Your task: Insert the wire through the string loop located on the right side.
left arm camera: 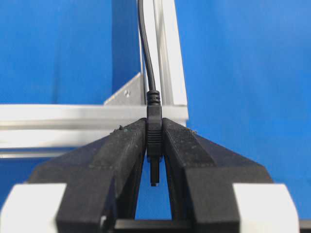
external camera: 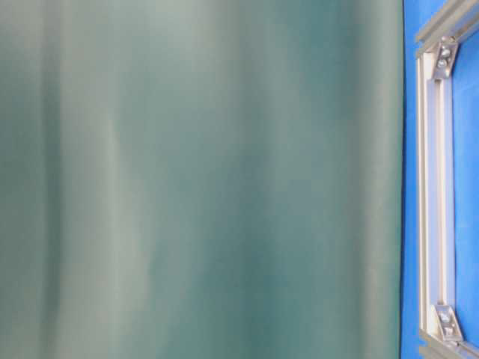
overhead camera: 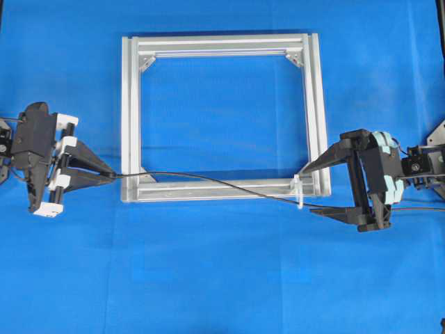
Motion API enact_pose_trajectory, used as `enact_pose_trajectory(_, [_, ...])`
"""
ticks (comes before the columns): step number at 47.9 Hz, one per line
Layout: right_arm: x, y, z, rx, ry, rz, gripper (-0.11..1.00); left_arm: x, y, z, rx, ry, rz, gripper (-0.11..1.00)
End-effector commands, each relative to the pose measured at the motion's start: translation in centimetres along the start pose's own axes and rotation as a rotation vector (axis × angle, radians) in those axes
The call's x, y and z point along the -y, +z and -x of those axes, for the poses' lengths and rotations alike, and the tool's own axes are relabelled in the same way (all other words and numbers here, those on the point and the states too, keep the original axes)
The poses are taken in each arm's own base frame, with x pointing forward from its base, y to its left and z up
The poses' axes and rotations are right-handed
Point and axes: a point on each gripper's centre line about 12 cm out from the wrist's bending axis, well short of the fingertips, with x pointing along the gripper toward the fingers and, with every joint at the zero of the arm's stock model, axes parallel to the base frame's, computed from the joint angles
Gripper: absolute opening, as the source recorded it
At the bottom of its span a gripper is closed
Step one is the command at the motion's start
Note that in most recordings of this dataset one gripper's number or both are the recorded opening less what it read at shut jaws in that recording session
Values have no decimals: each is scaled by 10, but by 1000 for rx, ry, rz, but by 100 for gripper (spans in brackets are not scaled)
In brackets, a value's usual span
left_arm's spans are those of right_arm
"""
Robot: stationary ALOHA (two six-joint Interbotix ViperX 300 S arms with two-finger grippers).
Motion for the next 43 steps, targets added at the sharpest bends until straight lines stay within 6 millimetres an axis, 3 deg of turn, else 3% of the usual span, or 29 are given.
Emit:
enact_pose_trajectory(1, [-2, 10, 0, 35, 6, -2, 97, 2, 2, -1, -3, -5, -1, 10])
enact_pose_trajectory(24, [-4, 17, 4, 41, 14, -6, 97, 1, -9, -2, -105, 7, -1, 12])
enact_pose_trajectory(26, [-4, 17, 4, 41, 15, -7, 97, 1, -8, -2, -101, 7, 0, 19])
enact_pose_trajectory(37, [-5, 20, 6, 48, 19, -9, 97, 0, -10, -1, -109, 9, 6, 84])
enact_pose_trajectory(40, [-4, 20, 6, 50, 18, -9, 97, 0, -10, -1, -108, 8, 5, 91])
enact_pose_trajectory(43, [-4, 20, 6, 50, 18, -8, 97, 0, -10, -1, -106, 8, 8, 89])
